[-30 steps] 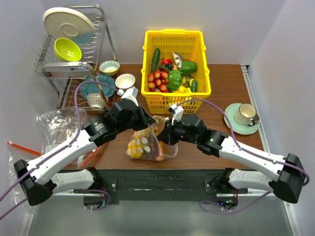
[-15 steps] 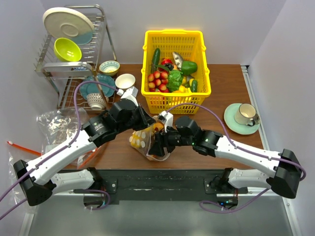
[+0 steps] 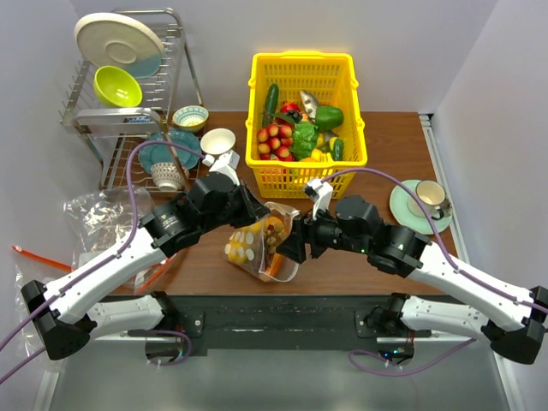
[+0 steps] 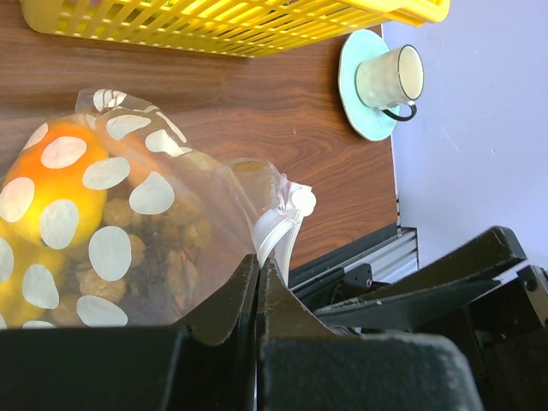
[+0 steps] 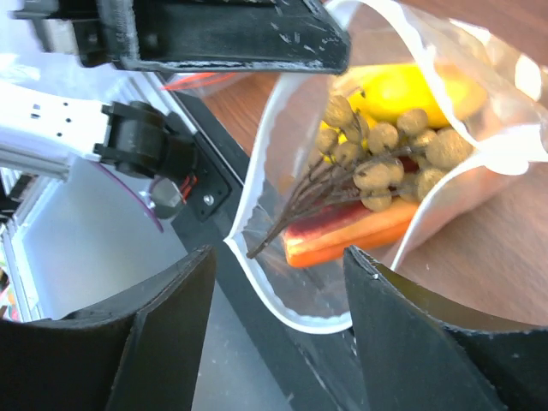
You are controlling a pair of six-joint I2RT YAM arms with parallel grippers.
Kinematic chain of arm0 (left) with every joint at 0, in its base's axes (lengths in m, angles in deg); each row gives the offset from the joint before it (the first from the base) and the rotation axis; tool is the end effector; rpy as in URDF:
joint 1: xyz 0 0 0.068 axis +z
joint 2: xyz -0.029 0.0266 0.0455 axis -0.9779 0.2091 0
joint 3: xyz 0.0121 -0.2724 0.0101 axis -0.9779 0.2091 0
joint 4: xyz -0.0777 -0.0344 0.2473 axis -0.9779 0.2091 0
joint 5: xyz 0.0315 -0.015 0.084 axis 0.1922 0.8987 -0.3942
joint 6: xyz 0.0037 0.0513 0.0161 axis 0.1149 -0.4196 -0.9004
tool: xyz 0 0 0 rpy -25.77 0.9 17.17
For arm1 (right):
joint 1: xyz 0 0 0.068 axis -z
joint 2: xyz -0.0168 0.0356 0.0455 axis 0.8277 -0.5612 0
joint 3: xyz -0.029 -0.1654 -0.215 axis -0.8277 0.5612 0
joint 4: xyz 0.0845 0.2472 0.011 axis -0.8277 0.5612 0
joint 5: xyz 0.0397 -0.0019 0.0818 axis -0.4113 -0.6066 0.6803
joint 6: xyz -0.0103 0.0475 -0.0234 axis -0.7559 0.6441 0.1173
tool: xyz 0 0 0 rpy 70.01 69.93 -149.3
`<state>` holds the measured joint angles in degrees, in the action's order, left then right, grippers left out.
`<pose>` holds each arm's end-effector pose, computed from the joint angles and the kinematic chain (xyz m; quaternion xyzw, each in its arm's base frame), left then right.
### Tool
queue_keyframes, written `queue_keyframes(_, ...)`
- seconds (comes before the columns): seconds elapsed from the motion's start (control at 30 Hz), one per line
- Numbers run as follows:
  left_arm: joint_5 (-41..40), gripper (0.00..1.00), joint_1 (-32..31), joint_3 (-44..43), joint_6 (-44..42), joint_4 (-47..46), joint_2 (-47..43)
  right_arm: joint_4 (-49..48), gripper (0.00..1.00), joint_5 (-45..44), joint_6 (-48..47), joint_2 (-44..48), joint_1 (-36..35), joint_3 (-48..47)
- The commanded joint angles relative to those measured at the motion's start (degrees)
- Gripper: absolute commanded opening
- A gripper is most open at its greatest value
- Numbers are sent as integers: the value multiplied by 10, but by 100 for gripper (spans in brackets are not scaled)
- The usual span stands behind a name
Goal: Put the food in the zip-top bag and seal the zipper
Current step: Adjust the fake fruit in the zipper food storage bag.
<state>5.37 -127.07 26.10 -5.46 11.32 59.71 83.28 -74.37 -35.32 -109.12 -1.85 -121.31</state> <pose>0.1553 -0.1738 0.3590 -0.0896 0.8621 -0.3703 0.3342 0.1094 0.1806 0.3481 -0.2274 0.8063 0.4120 0.3584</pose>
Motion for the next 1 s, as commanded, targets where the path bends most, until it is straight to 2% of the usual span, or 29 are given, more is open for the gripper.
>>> queue_keyframes(0.0, 8, 0, 3, -1, -10, -36, -13, 68, 66, -25, 12, -44, -1, -58)
queue_keyframes(0.1, 6, 0, 3, 5, -10, -37, -14, 79, 65, -20, 62, -73, -1, -71)
queue_keyframes(0.3, 5, 0, 3, 17, -3, -48, -17, 34, 64, -33, 160, -84, -2, -32)
queue_keyframes(0.7, 10, 0, 3, 32, 14, -66, -17, -79, 61, -22, 263, -164, -1, 47)
queue_keyframes(0.8, 16, 0, 3, 43, 22, -76, -19, -98, 54, -16, 273, -178, -3, 52)
queue_keyframes(0.87, 16, 0, 2, 47, 23, -77, -19, -111, 41, -4, 277, -182, -2, 55)
queue_keyframes(0.9, 15, 0, 2, 47, 24, -75, -19, -114, 35, 0, 278, -184, -1, 55)
queue_keyframes(0.93, 13, 0, 3, 46, 23, -72, -20, -117, 18, 2, 280, -182, -2, 52)
queue_keyframes(0.97, 8, 0, 3, 46, 23, -70, -20, -115, 10, -3, 279, -181, -1, 49)
